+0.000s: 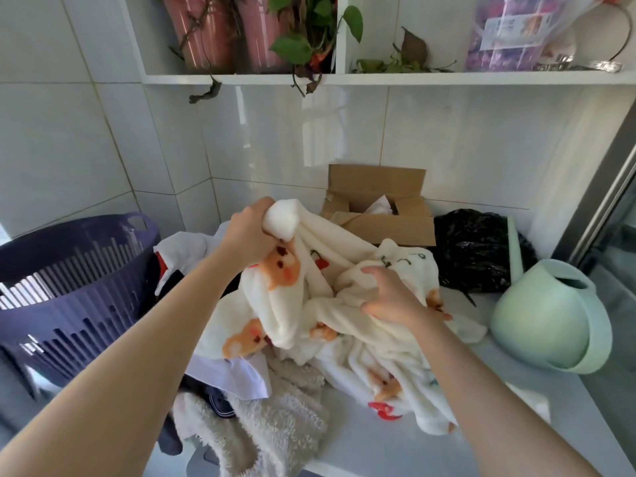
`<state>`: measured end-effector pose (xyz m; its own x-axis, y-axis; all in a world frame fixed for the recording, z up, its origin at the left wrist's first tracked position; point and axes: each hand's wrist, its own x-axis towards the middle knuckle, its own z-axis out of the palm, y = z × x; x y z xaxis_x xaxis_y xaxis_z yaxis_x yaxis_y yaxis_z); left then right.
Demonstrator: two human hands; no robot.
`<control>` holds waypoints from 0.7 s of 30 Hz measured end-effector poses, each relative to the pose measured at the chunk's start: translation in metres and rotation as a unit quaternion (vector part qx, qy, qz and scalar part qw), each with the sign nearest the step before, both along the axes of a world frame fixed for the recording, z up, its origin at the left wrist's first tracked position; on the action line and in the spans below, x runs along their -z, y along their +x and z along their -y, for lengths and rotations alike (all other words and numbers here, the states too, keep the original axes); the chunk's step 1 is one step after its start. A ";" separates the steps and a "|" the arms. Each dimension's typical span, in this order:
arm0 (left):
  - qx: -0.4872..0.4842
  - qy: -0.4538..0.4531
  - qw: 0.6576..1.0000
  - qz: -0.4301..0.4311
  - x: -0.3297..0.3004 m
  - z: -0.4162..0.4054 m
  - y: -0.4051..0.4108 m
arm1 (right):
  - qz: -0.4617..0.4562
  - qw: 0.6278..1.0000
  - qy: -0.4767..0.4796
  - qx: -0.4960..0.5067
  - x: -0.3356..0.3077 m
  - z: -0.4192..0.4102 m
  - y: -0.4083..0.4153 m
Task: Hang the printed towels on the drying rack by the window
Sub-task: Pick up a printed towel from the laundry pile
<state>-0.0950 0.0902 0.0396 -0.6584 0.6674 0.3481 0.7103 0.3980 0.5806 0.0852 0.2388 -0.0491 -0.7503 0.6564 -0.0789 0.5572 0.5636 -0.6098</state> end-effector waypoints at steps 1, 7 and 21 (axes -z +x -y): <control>0.003 0.004 1.000 0.000 -0.002 0.000 -0.001 | 0.035 0.999 0.018 0.001 0.006 0.001 -0.001; -0.024 0.015 0.999 -0.016 -0.002 0.009 -0.015 | 0.184 0.964 0.184 0.059 0.023 0.002 0.009; 0.082 0.033 0.995 -0.042 -0.027 0.003 0.028 | 0.066 0.966 0.239 0.066 -0.049 -0.004 0.007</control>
<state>-0.0666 0.0873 0.0664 -0.5097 0.7372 0.4436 0.8094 0.2360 0.5378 0.0925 0.2429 -0.0005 -0.6611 0.7312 0.1683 0.6993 0.6817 -0.2153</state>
